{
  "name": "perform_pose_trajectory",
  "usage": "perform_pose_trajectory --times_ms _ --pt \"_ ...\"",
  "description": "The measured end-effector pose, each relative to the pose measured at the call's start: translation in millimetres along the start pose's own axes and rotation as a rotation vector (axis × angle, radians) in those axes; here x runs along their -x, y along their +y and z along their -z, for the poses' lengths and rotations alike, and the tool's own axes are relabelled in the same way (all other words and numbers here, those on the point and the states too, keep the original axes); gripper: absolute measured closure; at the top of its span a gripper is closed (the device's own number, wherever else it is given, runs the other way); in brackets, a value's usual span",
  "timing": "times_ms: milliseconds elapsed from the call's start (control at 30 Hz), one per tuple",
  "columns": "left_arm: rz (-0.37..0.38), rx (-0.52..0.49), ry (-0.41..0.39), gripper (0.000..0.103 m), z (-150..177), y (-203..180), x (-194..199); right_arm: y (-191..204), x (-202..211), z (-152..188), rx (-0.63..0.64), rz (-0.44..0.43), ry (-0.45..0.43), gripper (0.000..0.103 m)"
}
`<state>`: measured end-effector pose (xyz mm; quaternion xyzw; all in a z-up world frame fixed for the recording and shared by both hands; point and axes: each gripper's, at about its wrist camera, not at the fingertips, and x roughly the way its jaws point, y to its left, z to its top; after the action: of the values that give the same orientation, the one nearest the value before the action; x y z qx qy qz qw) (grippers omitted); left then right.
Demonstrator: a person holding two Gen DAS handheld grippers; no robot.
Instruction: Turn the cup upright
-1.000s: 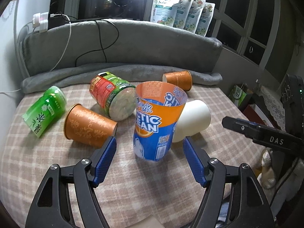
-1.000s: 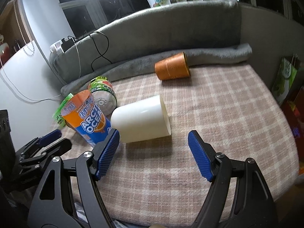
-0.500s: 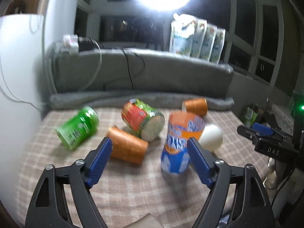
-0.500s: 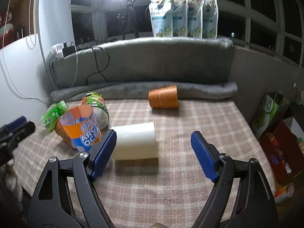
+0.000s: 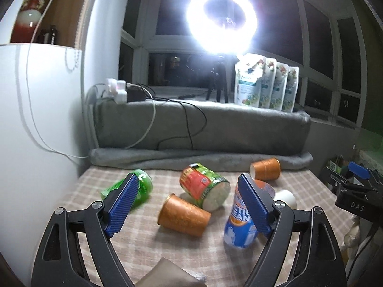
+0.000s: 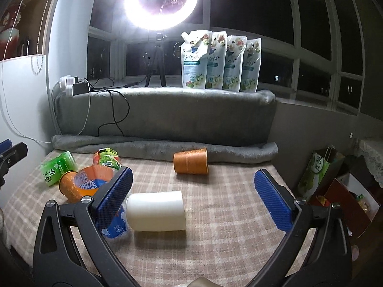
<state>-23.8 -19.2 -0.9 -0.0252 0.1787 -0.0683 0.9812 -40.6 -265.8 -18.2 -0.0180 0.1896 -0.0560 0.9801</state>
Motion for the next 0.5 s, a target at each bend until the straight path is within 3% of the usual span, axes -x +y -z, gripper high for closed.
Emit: perform_pose_trajectory --times_ms 500 --pt "-0.013 0.013 -0.034 0.018 -5.1 4.0 7.2 2.0 -2.0 0.4 0.001 -0.003 0.003 0.000"
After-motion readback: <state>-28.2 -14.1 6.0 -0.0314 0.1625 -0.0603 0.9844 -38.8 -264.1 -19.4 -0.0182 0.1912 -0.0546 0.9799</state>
